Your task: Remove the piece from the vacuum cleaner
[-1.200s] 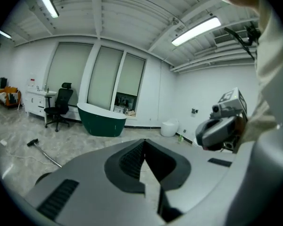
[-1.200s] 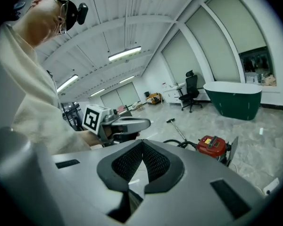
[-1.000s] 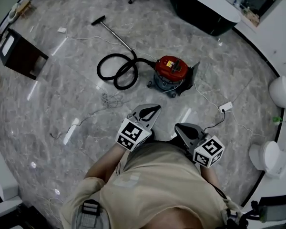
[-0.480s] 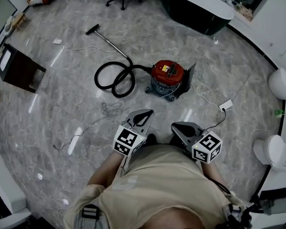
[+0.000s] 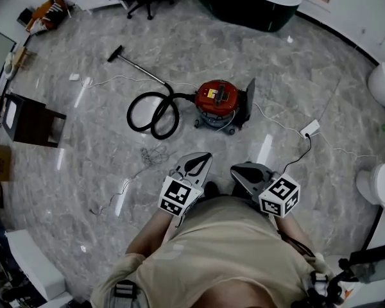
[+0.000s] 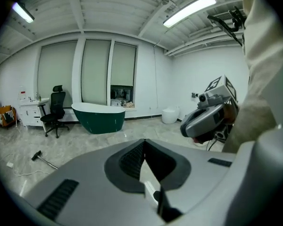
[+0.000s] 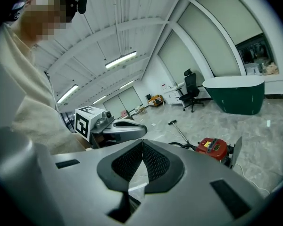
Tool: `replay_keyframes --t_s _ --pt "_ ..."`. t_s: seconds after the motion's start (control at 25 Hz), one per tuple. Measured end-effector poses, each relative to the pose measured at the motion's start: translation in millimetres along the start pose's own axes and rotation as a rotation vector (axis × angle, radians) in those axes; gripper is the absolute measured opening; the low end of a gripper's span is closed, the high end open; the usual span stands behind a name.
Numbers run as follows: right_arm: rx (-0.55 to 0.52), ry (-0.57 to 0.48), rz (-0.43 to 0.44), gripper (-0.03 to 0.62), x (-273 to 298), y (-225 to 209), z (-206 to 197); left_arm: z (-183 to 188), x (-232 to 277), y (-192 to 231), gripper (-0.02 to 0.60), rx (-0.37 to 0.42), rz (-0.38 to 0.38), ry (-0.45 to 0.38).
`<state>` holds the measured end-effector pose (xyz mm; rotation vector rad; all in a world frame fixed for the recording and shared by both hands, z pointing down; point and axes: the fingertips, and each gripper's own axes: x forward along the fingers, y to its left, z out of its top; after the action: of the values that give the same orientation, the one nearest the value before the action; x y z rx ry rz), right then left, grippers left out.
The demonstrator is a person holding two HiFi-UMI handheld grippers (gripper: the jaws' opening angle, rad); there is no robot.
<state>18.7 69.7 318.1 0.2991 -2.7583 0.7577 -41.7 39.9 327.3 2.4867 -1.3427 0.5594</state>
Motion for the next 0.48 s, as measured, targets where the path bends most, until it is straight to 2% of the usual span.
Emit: replay_keyframes --t_s 0.24,0.48 --pt "0.085 -0.026 0.024 0.002 -38 -64 0 32 65 -18 0.003 0.016 -0.018 0.038" --pt "0.110 -0.002 0.086 0.002 -62 -116 6 67 104 -19 0.003 0.030 0.069 0.045"
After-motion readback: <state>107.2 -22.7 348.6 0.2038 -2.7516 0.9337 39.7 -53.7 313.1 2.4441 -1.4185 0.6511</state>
